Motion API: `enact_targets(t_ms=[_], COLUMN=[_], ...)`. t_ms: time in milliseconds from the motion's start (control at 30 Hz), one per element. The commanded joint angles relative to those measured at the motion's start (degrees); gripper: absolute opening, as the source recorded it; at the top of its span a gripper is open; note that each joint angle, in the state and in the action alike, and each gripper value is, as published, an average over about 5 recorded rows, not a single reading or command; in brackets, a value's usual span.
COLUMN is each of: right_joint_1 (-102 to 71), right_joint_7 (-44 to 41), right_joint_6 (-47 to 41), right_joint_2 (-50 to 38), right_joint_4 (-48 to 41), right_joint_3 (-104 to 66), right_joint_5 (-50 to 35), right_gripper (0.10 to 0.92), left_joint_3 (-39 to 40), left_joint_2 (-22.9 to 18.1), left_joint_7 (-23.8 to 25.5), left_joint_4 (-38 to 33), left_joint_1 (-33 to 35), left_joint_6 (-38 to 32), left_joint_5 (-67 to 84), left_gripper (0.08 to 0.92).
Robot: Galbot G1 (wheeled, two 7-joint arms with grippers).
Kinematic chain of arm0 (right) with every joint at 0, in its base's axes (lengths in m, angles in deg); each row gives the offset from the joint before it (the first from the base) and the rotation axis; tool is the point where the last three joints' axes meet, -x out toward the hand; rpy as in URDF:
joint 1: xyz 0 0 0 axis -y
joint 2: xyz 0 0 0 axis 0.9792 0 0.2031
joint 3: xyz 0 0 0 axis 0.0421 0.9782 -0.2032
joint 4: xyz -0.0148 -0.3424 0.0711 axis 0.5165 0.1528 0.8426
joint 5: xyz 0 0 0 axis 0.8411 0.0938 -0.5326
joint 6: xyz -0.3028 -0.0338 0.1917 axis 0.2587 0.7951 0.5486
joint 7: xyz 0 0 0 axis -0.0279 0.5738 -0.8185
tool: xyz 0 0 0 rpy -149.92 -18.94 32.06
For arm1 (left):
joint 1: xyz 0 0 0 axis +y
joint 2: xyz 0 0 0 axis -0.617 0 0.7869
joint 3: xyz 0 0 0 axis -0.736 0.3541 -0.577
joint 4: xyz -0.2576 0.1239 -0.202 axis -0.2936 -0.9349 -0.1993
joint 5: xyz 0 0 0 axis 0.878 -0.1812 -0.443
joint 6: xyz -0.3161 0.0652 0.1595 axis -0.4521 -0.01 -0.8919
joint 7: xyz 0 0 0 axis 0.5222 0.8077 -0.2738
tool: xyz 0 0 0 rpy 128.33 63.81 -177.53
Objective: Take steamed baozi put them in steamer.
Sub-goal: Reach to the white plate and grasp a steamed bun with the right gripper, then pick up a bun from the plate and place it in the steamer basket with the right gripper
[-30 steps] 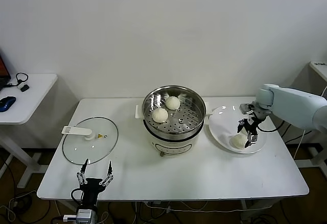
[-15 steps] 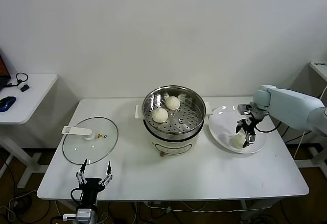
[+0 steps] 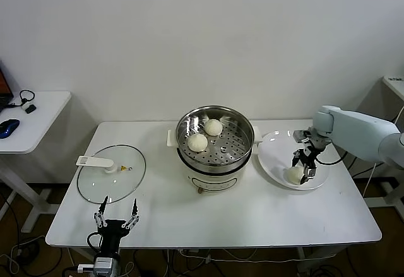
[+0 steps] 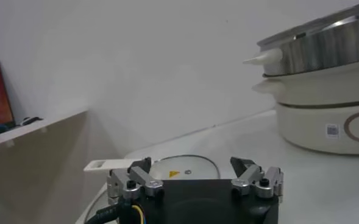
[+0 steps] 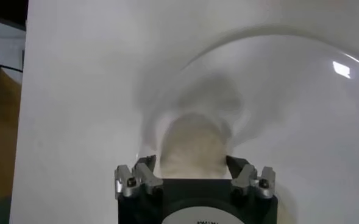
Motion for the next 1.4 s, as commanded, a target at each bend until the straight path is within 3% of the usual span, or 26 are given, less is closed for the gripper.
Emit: enact_targets(t_ms=[33, 300, 900, 1167, 1400], right_joint_1=[-0.2, 0.4, 29.4, 43.0, 47.2], right_joint_7=[-0.2, -0.2, -3.7, -5.2, -4.8], right_joint_6=[0.0, 0.2, 4.9, 12.3, 27.4], right_joint_2=[0.1, -0.3, -3.5, -2.0, 0.7], right_joint_4=[-0.2, 0.2, 16.8, 22.0, 21.8], right_joint_3=[-0.1, 0.0, 15.5, 19.6, 17.4], right_joint_5=[0.2, 0.4, -3.9, -5.6, -2.0], right_gripper=[0.74, 0.651, 0.645, 0.645, 0.64], left_joint_3=[0.0, 0.0, 1.0, 1.1, 1.9], left_joint_2=[-2.8, -2.8, -2.8, -2.8, -2.8], left_joint_7=[0.0, 0.0, 0.0, 0.1, 0.0], left_joint_4=[0.1, -0.2, -1.6, -2.5, -3.0], left_joint_1=[0.0, 0.1, 0.5, 0.6, 1.1], left_joint_6=[-0.1, -0.1, 0.4, 1.0, 1.0], left_joint_5=[0.0, 0.1, -0.3, -0.5, -1.0], left_gripper=[0.823, 0.823, 0.823, 0.823, 0.823])
